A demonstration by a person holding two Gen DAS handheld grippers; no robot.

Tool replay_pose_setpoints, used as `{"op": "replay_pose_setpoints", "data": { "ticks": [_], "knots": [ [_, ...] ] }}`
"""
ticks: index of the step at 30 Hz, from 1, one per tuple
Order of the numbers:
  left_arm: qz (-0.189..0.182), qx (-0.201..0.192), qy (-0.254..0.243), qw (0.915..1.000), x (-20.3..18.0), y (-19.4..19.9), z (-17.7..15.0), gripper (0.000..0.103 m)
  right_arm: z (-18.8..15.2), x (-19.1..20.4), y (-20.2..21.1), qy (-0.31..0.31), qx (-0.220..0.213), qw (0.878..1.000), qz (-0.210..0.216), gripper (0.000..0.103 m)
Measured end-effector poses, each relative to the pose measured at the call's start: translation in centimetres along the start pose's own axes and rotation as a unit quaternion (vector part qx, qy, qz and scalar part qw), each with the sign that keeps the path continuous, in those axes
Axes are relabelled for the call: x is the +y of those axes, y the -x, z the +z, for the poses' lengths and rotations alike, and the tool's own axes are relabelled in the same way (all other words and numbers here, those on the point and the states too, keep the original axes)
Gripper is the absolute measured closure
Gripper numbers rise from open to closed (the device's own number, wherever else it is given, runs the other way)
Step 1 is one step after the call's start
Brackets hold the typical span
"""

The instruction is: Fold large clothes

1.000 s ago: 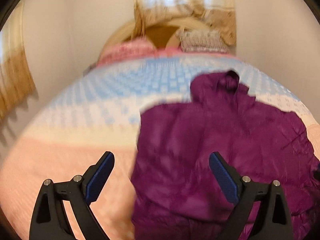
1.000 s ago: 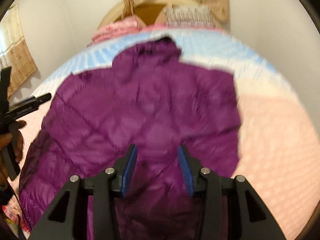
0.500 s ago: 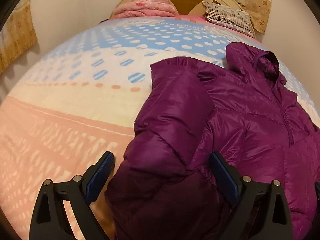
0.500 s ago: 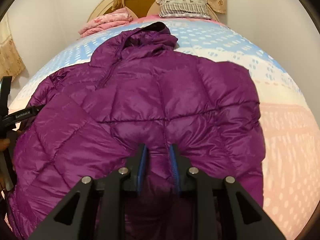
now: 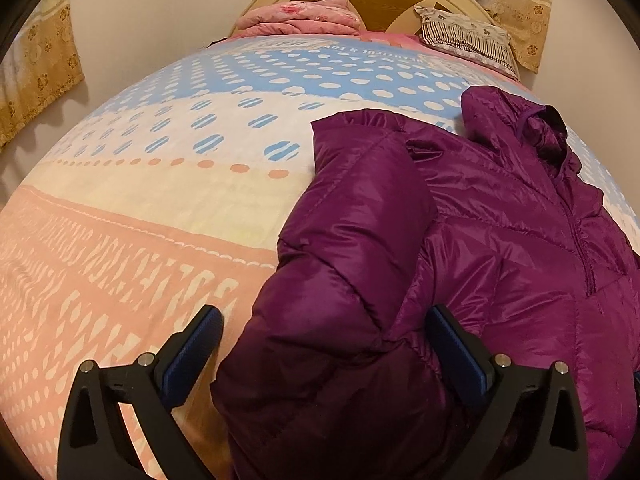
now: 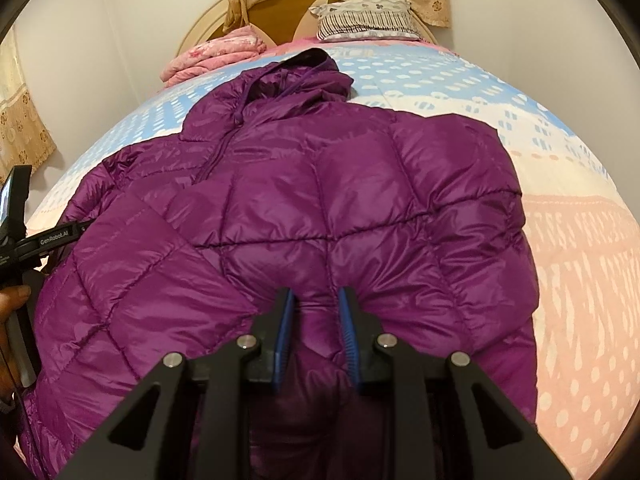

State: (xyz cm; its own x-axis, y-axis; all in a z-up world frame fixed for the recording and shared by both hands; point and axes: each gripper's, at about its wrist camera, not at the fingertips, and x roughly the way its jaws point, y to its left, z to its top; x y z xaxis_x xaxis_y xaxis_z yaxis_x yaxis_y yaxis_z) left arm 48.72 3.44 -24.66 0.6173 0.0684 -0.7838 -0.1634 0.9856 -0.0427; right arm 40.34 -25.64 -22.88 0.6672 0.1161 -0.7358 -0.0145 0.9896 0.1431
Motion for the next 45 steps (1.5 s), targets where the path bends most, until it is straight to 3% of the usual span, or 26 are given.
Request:
{"op": "replay_pose_setpoints", "data": {
  "ticks": [17, 18, 20, 22, 24, 28, 29, 31, 36, 41, 45],
  "knots": [
    [-0.014, 0.007, 0.003, 0.9999, 0.3, 0.2, -0.1, 0.001, -0.1, -0.3, 0.1, -0.009, -0.005, 1.000, 0.002, 0.076],
    [-0.014, 0.014, -0.002, 0.9998, 0.4, 0.4, 0.0, 0.001, -0.1, -0.5, 0.1, -0.013, -0.003, 1.000, 0.011, 0.074],
    [-0.003, 0.024, 0.004, 0.9997, 1.0, 1.3, 0.1, 0.001, 0.2, -0.8, 0.3, -0.018, 0.004, 0.999, 0.046, 0.056],
    [-0.002, 0.018, 0.002, 0.9998, 1.6, 3.2, 0.6, 0.001, 0.7, -0.8, 0.8, -0.002, 0.017, 0.997, 0.070, 0.045],
    [-0.012, -0.004, -0.030, 0.9995, 1.3, 5.3, 2.0, 0.001, 1.5, -1.1, 1.3, 0.010, 0.022, 0.996, 0.083, 0.043],
    [-0.015, -0.033, -0.062, 0.9974, -0.1, 6.7, 6.1, 0.001, 5.2, -2.7, 1.8, -0.020, 0.015, 0.992, 0.123, 0.039],
    [-0.022, -0.031, -0.067, 0.9970, -0.9, 6.3, 7.6, 0.001, 6.7, -3.0, 1.6, -0.023, 0.013, 0.993, 0.119, 0.032],
    [-0.024, -0.037, -0.070, 0.9965, -2.3, 5.2, 9.6, 0.001, 9.3, -3.3, 1.1, -0.019, 0.002, 0.994, 0.107, 0.028],
    [-0.046, -0.035, -0.098, 0.9935, -7.3, 1.3, 14.2, 0.001, 15.3, -4.9, -2.3, -0.012, 0.002, 0.996, 0.084, 0.028],
    [-0.066, -0.021, -0.116, 0.9908, -11.5, -2.7, 17.0, 0.001, 19.4, -6.4, -6.7, -0.018, 0.016, 0.998, 0.063, 0.028],
    [-0.085, -0.012, -0.116, 0.9895, -13.3, -5.9, 18.6, 0.001, 21.8, -7.2, -9.7, -0.029, 0.029, 0.997, 0.069, 0.028]
  ]
}}
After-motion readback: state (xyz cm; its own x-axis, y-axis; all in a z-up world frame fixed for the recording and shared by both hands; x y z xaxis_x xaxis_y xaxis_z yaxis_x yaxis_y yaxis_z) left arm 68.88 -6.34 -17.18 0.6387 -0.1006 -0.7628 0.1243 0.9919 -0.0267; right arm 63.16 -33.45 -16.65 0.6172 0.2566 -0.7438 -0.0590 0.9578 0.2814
